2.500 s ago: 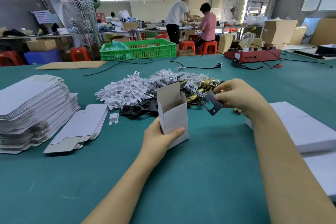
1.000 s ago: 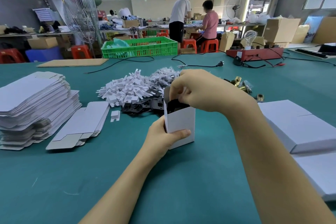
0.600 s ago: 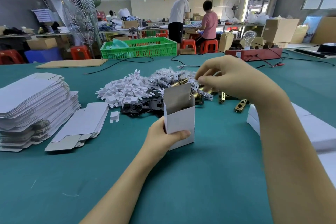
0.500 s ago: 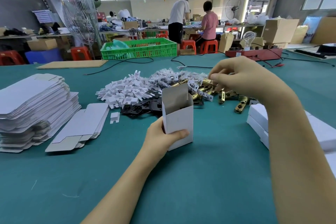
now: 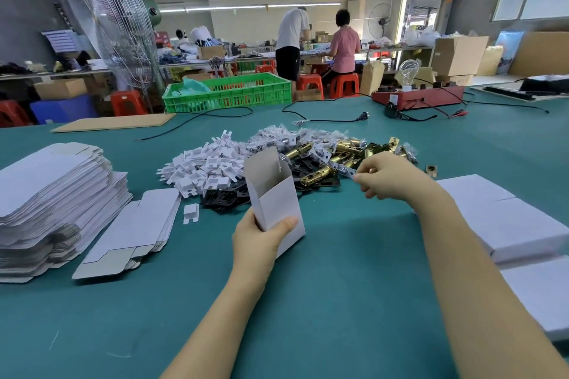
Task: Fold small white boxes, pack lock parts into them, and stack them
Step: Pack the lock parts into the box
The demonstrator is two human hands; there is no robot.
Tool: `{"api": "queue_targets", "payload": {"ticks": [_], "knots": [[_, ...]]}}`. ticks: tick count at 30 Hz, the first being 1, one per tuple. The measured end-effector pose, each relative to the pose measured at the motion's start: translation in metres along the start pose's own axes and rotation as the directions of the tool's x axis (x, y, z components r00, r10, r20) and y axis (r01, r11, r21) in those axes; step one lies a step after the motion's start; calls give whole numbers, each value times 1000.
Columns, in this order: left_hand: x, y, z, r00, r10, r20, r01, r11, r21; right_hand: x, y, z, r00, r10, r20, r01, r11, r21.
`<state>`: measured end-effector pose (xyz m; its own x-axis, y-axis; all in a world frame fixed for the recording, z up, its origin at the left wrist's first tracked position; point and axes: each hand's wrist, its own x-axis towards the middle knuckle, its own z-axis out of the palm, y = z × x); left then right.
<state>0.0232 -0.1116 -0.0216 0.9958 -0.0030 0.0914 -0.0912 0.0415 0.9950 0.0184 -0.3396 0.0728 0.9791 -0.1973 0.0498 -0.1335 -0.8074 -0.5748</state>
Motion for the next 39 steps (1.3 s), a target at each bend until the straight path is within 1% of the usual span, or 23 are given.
{"api": "queue_targets", "payload": {"ticks": [3,6,8,9,10,15,19,21,23,26,30,32,35,39], "knots": [[1,1,0,1000,-18,-13,18,1000,3,7,-11,20,996,-51,-77,51,999,1],[0,4,1,1000,-16,-16,16,1000,6,22,-23,44,984,-68,-166,85,991,100],[0,5,0,1000,-21,-21,21,1000,-6,39,-31,62,983,-62,-172,91,982,166],[0,5,0,1000,-23,-18,22,1000,-12,49,-36,70,983,-64,-170,93,981,169],[0,5,0,1000,-22,-13,22,1000,-18,59,-40,78,983,-76,-168,101,984,146],[2,5,0,1000,-18,-9,18,999,-46,107,-60,95,971,-200,-128,189,978,-89],[4,2,-1,1000,-21,-3,21,999,-34,133,-70,107,952,-301,-56,271,914,-301],[5,2,-1,1000,-28,-2,28,999,-41,142,-75,114,947,-322,-3,292,862,-414],[6,1,-1,999,-40,-4,40,998,-44,149,-77,119,948,-315,51,302,831,-467],[7,0,-1,999,-41,-1,41,998,-44,153,-77,124,964,-242,110,265,834,-484],[6,-1,-1,1000,-26,7,26,999,-41,153,-76,126,981,-156,115,192,865,-463],[6,-2,0,1000,-22,8,22,999,-44,153,-75,126,984,-153,91,178,875,-450],[8,-4,0,1000,-17,7,17,999,-45,156,-74,132,982,-188,36,185,889,-419],[8,-5,0,1000,-21,2,21,999,-45,153,-73,130,971,-237,-28,219,929,-297]]}}
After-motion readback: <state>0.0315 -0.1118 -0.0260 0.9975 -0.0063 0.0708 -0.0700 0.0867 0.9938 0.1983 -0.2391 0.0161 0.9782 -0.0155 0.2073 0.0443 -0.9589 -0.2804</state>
